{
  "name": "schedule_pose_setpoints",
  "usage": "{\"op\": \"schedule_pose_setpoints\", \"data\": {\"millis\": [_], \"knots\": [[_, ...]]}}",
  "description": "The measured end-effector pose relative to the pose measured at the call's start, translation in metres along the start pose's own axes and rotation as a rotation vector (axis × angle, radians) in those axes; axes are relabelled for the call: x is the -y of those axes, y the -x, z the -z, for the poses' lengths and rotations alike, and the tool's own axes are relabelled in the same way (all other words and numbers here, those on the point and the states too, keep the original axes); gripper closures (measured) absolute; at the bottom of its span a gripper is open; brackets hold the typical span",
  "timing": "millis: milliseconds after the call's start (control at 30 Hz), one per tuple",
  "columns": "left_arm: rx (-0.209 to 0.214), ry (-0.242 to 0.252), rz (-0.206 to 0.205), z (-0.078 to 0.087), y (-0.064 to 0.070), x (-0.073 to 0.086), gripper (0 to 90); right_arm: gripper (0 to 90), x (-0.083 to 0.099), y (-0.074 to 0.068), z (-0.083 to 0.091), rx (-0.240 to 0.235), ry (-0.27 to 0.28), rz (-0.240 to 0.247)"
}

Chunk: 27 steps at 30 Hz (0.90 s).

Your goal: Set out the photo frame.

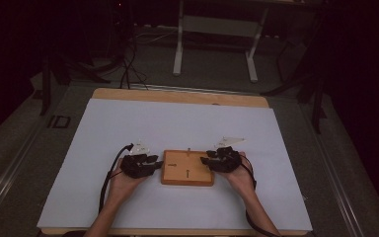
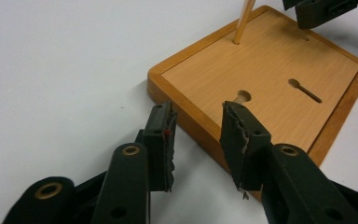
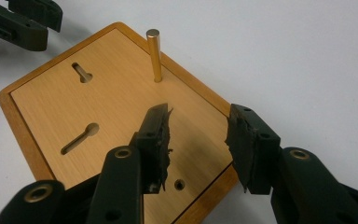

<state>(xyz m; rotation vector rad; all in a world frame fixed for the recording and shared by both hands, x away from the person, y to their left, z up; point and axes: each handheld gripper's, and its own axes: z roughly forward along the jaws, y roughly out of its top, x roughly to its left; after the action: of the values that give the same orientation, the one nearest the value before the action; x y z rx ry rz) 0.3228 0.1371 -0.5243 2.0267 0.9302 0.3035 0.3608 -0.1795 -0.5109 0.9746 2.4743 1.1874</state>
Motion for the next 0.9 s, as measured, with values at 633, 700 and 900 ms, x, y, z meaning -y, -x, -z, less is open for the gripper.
{"op": "schedule_pose_setpoints", "data": {"millis": [633, 700, 900], "knots": [[0.016, -0.012, -0.025, -0.006, 0.008, -0.017, 58.3, 57.7, 0.017, 0.003, 0.015, 0.011, -0.004, 0.011], [0.012, -0.016, -0.032, -0.008, 0.008, -0.019, 58.0, 57.8, 0.020, 0.004, 0.018, 0.015, -0.005, 0.008], [0.020, -0.011, -0.050, -0.018, 0.011, -0.026, 58.1, 57.8, 0.027, 0.005, 0.025, 0.024, -0.002, 0.009]]}}
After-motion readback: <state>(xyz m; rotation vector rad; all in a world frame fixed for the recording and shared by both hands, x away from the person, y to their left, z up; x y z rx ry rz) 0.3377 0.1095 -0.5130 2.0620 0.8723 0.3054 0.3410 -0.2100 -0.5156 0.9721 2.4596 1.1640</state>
